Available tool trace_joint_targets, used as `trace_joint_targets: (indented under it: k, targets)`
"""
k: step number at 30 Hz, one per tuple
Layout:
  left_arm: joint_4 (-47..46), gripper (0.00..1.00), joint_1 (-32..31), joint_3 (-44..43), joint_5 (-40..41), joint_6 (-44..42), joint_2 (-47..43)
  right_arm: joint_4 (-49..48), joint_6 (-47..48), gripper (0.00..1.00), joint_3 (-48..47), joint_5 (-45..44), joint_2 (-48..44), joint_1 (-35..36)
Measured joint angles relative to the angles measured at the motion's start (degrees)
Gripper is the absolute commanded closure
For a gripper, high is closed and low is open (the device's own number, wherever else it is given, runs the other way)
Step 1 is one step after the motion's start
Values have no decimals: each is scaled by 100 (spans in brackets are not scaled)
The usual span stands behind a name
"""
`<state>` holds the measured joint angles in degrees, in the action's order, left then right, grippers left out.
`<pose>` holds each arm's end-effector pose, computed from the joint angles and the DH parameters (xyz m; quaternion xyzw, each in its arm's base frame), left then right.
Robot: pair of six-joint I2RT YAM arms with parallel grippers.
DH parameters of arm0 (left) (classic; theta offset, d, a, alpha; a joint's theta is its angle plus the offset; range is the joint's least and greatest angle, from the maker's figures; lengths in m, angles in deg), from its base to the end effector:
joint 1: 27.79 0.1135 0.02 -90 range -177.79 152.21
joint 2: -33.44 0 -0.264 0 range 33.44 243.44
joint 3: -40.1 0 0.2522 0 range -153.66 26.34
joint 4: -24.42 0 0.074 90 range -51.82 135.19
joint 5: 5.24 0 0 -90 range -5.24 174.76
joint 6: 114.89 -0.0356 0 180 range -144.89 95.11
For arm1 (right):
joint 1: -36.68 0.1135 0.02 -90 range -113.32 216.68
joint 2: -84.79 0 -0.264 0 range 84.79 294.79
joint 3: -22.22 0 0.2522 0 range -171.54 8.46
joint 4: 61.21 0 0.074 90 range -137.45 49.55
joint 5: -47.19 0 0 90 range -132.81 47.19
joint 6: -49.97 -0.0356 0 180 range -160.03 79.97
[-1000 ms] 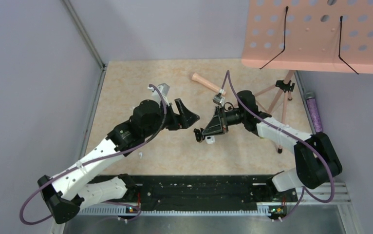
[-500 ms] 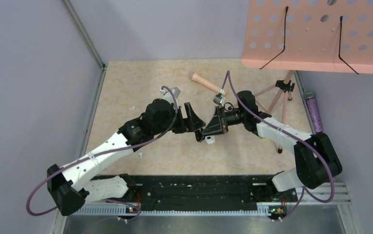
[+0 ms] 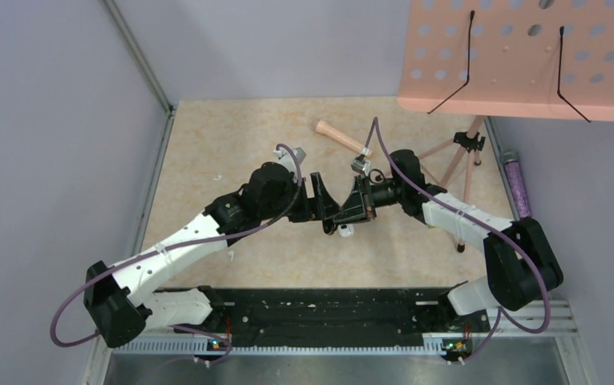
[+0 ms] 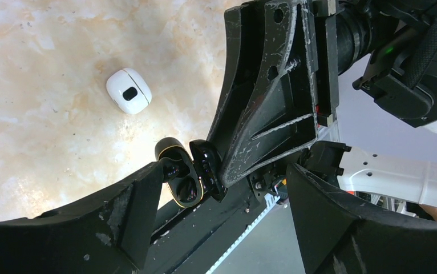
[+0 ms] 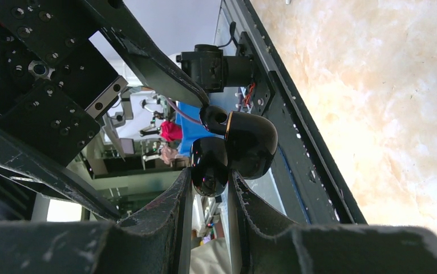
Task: Insert the wireless bluetooth earbuds into the charging case
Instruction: Close the charging case with the earbuds inside.
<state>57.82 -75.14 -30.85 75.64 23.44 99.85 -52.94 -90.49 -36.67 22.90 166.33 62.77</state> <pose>0.1729 -0.1960 0.3227 0.0331 0.8586 -0.4218 0.2895 0.2461 0.1567 0.2320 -0.1072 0.7708 0.6271 0.0328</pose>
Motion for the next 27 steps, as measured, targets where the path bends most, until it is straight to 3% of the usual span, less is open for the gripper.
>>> trace_joint_targets:
  k: [16,27]
  targets:
    - [35,19,0,-2,-35,0,74,94,42,100,0,-11,33,-2]
    - [216,34,-33,-2,-216,96,188,87,46,100,0,-13,35,-2]
